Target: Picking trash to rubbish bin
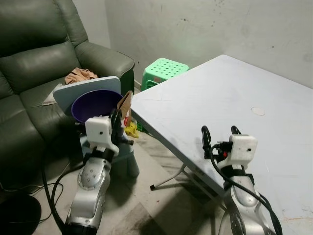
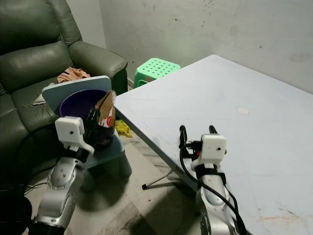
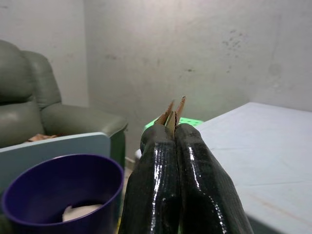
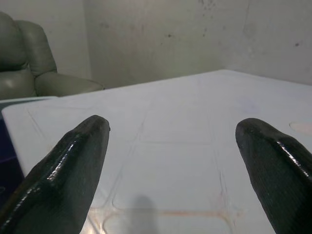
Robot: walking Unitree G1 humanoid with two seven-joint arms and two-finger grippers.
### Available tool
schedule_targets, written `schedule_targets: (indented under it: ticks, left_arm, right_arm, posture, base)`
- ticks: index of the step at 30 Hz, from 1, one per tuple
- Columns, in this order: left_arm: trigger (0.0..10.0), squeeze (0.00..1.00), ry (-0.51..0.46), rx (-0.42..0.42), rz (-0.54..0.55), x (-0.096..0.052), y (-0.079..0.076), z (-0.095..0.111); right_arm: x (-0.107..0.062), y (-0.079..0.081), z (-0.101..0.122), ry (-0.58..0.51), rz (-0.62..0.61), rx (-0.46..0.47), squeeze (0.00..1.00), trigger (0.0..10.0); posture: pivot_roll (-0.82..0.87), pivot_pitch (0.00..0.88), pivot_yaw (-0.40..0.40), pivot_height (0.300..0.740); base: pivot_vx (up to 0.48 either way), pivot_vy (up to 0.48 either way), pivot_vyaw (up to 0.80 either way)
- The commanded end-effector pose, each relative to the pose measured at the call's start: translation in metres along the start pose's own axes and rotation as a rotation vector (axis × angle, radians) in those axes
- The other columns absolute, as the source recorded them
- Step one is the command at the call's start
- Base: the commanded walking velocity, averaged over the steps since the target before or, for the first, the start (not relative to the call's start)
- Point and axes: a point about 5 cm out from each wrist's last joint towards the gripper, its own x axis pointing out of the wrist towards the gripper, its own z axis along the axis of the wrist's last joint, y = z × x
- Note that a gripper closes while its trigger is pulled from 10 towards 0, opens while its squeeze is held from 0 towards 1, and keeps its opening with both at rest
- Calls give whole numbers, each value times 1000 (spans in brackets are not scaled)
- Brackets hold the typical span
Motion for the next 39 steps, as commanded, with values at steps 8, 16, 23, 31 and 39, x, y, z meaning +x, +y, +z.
schedule_targets:
  ticks: [8,16,23,31,39]
  left_arm:
    - [10000,0,-12,34,35,9,10,12]
    - [10000,0,28,32,53,15,13,10]
    - [10000,0,48,25,62,17,13,7]
    - [10000,0,60,35,62,17,13,5]
    - [10000,0,52,48,47,20,12,7]
  right_arm:
    - [4,-4,8,-35,-36,-36,0,10000]
    - [3,-5,3,-12,-32,-53,0,10000]
    - [4,-7,2,-4,-29,-73,0,10000]
    - [3,-8,0,7,-24,-84,0,10000]
    - [5,-9,-1,17,-10,-108,0,10000]
  posture:
    - [-64,0,-26,740]
    - [-60,0,-28,740]
    - [-60,0,-33,740]
    - [-58,0,-38,740]
    - [-56,0,-41,740]
  base:
    - [0,0,0]
    - [0,0,0]
    - [0,0,0]
    - [0,0,0]
    - [0,0,171]
